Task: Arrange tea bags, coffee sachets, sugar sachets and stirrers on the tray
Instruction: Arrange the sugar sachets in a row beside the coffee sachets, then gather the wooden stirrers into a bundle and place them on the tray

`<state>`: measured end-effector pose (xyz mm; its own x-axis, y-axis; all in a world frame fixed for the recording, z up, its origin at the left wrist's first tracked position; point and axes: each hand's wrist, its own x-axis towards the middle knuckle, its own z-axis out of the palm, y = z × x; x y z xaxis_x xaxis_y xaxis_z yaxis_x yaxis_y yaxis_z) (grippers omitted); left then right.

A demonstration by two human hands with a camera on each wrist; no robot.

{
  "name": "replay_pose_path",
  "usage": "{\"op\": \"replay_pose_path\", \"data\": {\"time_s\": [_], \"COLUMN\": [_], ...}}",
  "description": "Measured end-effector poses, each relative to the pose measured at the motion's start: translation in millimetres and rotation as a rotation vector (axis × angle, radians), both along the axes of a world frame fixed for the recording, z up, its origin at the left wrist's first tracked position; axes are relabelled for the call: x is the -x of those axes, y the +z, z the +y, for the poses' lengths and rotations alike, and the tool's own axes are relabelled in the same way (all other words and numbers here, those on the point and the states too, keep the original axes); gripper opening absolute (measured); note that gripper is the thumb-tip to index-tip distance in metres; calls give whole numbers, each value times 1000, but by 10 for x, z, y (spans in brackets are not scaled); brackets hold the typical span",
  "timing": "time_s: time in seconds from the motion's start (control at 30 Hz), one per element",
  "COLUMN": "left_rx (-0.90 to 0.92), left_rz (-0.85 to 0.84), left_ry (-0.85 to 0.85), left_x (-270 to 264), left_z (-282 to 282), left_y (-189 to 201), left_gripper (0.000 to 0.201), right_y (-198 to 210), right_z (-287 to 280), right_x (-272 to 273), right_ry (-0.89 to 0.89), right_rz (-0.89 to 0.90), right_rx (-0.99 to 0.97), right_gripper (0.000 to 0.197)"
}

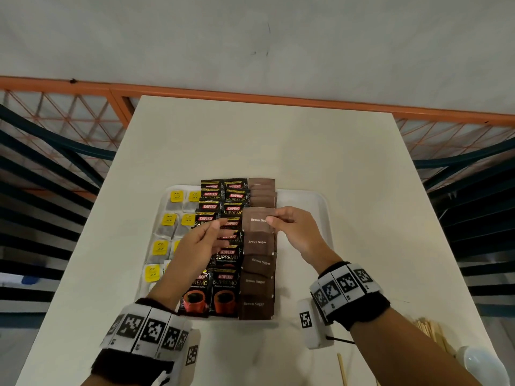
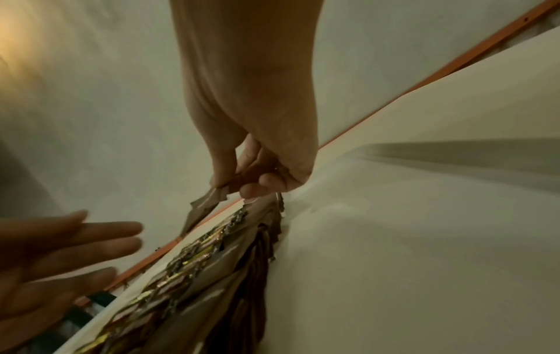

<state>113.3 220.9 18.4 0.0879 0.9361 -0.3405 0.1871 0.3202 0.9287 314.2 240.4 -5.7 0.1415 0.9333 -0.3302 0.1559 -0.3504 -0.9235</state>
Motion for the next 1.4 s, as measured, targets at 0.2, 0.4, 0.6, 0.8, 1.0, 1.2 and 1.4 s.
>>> {"op": "replay_pose_path", "data": {"time_s": [0.2, 0.4, 0.6, 0.8, 1.0, 1.2, 1.4], "left_rx": [55, 64, 19, -183, -447, -746, -767], "left_rz": [-13, 74, 182, 327, 329, 448, 494], "left_ry": [67, 7, -279, -740, -1031, -1283, -1406], "left_x": [411, 547, 197, -449, -912, -1265, -1391], "left_z": [-476, -994, -1221, -1448, -1625, -1686, -1657], "left_y": [114, 21, -7, -84, -355, -495, -553], "left_gripper": [37, 20, 22, 24, 26, 27, 7], "right_y": [-191, -194, 0, 10, -8, -43, -130], "right_z": [50, -12, -553, -1709, -2564, -2798, -2837], "right_x": [-4, 43, -109, -562, -993, -1041, -1085], "right_ry": [-35, -54, -35, 78, -67, -71, -165], "right_rz": [-137, -359, -464, -698, -947, -999, -933], "right_rx": [70, -11, -89, -31, 162, 349, 455], "right_gripper": [20, 28, 11, 10, 35, 60, 70]}}
